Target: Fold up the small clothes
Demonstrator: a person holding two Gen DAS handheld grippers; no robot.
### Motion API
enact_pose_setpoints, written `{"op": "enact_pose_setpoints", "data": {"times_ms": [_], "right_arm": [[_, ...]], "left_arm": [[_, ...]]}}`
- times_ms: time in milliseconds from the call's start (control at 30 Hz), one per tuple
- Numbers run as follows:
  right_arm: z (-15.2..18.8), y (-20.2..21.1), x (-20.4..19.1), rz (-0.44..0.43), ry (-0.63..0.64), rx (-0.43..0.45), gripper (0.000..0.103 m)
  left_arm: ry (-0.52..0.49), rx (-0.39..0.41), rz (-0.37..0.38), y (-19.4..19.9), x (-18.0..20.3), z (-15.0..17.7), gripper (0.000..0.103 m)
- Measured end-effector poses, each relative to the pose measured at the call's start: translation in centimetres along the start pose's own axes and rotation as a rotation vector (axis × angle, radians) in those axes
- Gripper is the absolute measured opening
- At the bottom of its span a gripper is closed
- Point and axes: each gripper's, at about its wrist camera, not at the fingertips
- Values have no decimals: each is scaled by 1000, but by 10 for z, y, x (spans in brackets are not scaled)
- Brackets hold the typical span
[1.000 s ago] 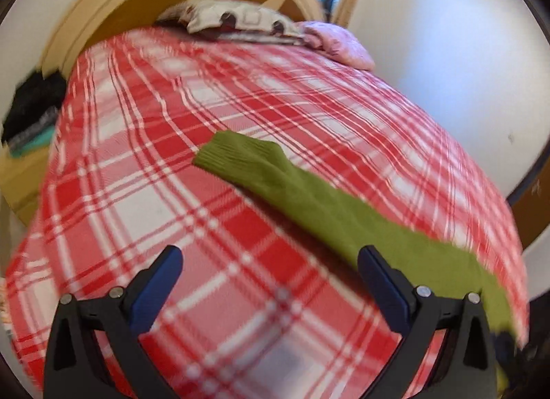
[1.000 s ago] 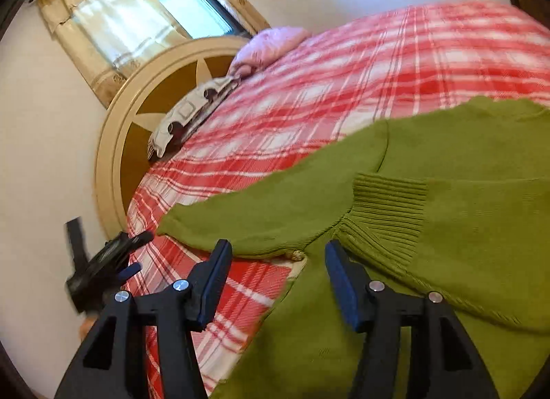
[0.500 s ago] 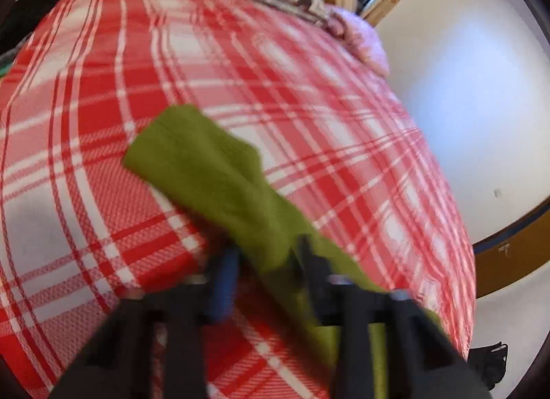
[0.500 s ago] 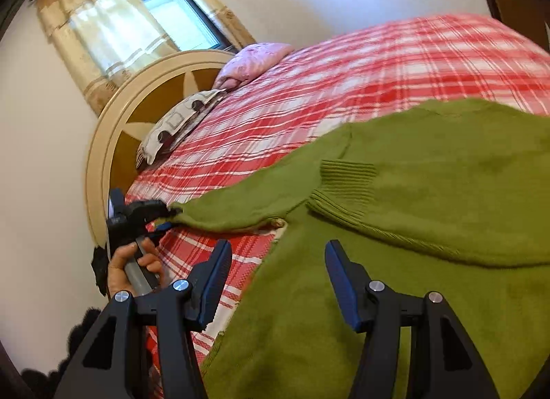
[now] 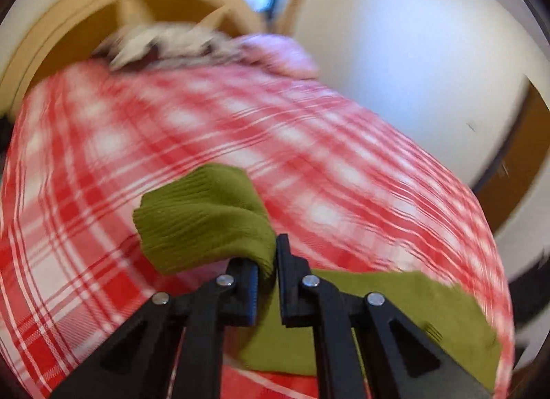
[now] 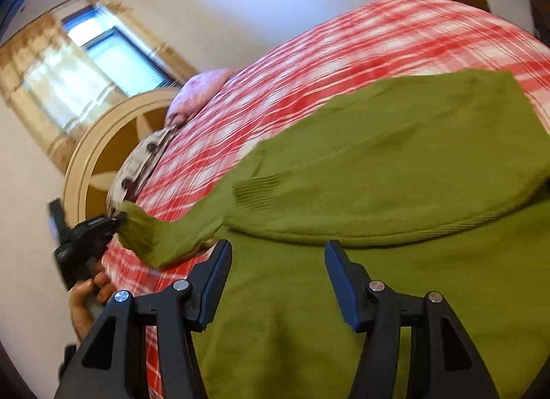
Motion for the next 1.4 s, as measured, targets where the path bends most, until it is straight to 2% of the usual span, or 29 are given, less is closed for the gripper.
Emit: {"op": "enact_pose_setpoints", "data": {"times_ms": [200,300,367,567,667,700,733,767,800,833,933,1033,1100,1233,1400], "right_arm": [[-11,26,34,51,-61,65,58],[-15,38,50,80,-80,88,58],[-18,46,63,103,-100,99,58],[-18,66,87,149,-138,123,58],[-19,70,94,125,-186,131,58],[-20,69,94,110,-198,130,58],[-21,68,93,80,-213,126,58],[-23,67,91,49,-223,122,58],[-26,65,89,31,-229,119,60],[-29,62,86,29,-230,120,65],[-42,46,71,50,-174,102,68],[-54,16,46,52,-102,39,68],[-56,0,26,64,-50,32,68],[-51,-43,-20,179,148,-2,68],[-30,-102,-29,372,280,-102,68]], "left_arm": [[-240,82,214,53,125,30,9],[-329,77,326,69,180,62,9],[-380,42,372,73,210,92,9],[-484,-85,410,75,248,167,10],[-503,-129,408,77,243,176,15],[-499,-136,419,82,240,176,21],[-487,-140,431,88,233,173,37],[-475,-138,431,93,227,172,50],[-454,-128,422,98,216,166,77],[-425,-103,400,104,202,161,92],[-368,-56,312,109,167,154,92],[-343,-58,197,99,135,153,92],[-321,-90,140,86,122,158,92],[-272,-166,74,66,107,176,92],[-288,-150,57,64,114,184,96]]}}
Point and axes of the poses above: each gripper's, at about its wrist camera, not at the fingertips, and y roughly against the way its jaws point, x to its right, z to its underside, and after that the axes turned 11 degrees about x, right-handed
